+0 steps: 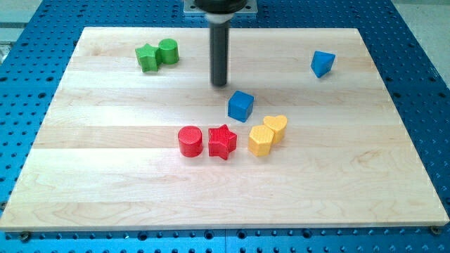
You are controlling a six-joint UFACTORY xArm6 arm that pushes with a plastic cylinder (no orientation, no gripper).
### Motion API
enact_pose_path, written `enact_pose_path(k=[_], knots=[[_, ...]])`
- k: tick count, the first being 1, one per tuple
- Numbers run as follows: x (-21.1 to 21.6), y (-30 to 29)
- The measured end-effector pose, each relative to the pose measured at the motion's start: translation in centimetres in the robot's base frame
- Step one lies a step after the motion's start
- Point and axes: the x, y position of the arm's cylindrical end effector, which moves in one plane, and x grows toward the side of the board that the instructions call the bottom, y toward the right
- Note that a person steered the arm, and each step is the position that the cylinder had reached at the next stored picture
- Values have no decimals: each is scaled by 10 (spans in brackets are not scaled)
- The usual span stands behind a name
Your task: Move the blue cube into the triangle
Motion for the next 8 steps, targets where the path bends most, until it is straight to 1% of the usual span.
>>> enact_pose_path(k=[1, 2, 3, 4, 5, 6, 7, 8], knots=[[49, 1], [49, 43], [49, 106], [42, 153], [64, 173], [51, 205], [8, 215], [14, 217]])
